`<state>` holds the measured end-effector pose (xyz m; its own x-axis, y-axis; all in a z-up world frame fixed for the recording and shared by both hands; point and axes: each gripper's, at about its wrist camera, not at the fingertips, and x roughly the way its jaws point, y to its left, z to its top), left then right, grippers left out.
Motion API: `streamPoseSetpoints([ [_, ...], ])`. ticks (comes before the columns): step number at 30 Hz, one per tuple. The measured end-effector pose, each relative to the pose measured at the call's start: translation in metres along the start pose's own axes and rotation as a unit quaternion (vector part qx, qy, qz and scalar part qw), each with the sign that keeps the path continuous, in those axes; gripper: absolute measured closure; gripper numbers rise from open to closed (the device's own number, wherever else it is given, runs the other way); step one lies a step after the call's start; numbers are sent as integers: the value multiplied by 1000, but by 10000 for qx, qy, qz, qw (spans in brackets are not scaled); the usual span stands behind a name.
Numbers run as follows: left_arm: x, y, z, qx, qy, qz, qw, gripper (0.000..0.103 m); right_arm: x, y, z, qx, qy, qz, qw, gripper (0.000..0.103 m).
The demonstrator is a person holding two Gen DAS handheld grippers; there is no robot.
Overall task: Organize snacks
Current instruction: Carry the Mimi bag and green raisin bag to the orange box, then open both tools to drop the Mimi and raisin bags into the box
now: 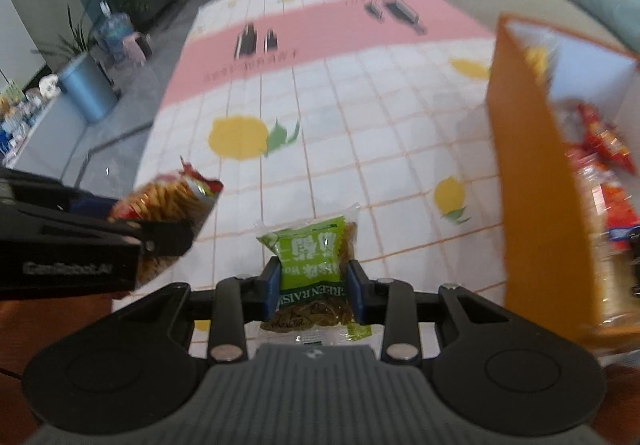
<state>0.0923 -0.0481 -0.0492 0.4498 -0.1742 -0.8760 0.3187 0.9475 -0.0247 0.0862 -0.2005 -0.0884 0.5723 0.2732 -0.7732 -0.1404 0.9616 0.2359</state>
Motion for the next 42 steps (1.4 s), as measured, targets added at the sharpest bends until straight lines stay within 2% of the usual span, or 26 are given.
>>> streamPoseSetpoints([
  [9,-28,-48,22,366,-378,-400,9978,56,-70,-35,16,95,-784,-183,9967,71],
  [13,-35,-73,42,564,-541,-659,9948,56,-86,-61,25,103,-898,-273,9955,71],
  [18,-33,-106,69,891,-709,-809,9902,56,-96,-98,34,123,-963,-668,9930,71],
  [24,-8,-143,103,1281,-644,-830,9862,56,-90,-149,38,190,-732,-1142,9906,71],
  [30,19,-173,118,1727,-476,-817,9804,56,-60,-199,45,139,-250,-1379,9900,71],
  [35,39,-195,127,2101,-368,-747,9741,56,-33,-223,56,24,59,-1310,9914,71],
  [42,62,-211,142,2250,-273,-763,9710,56,-6,-231,66,-361,380,-1329,9897,71],
])
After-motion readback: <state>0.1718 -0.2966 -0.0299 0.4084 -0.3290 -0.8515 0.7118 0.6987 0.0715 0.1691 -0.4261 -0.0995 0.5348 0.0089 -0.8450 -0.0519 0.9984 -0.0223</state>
